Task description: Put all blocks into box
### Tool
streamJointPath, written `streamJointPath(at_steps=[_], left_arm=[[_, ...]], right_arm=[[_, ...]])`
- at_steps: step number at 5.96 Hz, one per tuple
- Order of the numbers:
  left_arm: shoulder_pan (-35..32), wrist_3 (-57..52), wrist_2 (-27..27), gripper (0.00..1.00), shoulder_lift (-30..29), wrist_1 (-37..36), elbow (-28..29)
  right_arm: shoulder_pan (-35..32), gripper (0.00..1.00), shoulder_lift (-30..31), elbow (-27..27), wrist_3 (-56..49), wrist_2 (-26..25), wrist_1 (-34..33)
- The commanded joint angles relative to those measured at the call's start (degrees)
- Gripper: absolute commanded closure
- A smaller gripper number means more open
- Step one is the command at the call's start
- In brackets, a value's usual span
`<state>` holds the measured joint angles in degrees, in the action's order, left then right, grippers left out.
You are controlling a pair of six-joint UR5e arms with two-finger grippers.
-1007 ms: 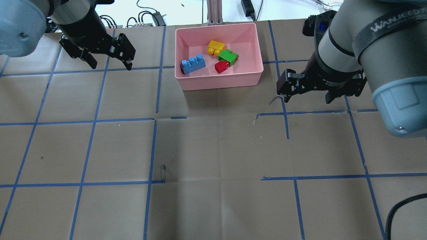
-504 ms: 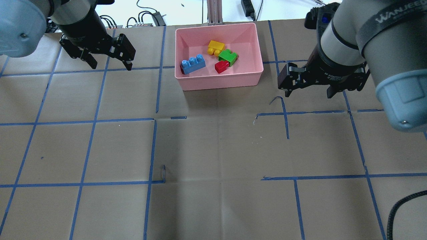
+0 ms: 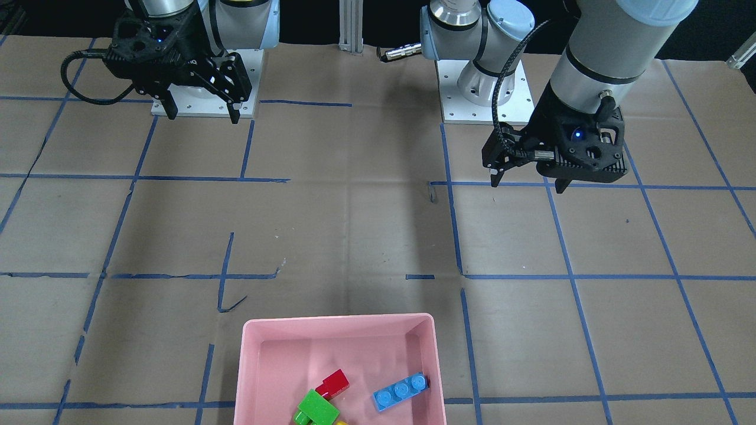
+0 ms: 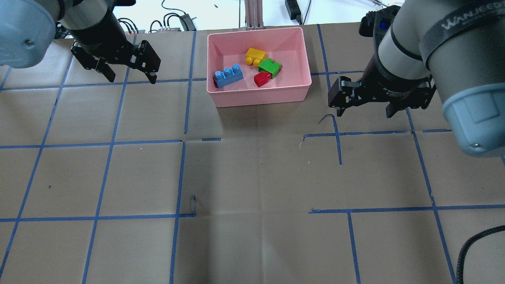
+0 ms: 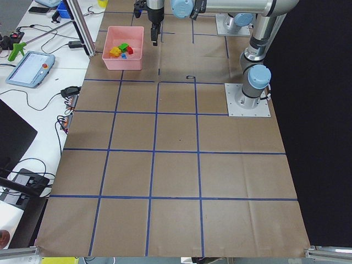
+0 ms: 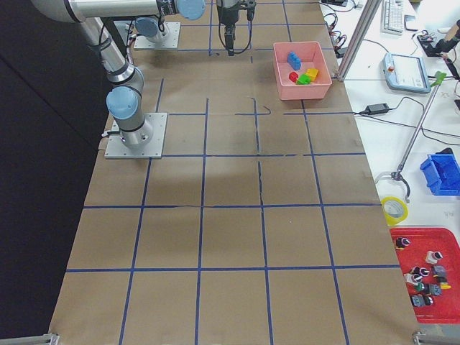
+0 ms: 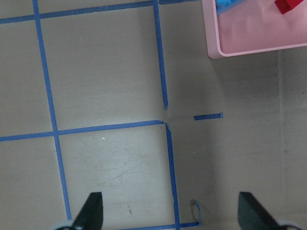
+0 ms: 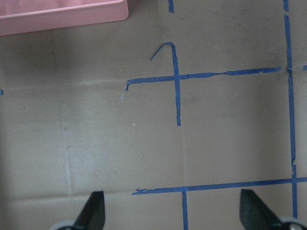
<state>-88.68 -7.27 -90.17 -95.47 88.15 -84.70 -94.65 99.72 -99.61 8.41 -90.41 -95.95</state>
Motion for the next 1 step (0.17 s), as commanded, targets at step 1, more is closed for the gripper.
streamJointPath(at_steps=[1], left_arm=[[0.0, 0.0, 0.1, 0.0, 0.0, 0.0, 0.0]], right_arm=[[0.0, 0.0, 0.0, 0.0, -0.8, 0.1, -0.1]])
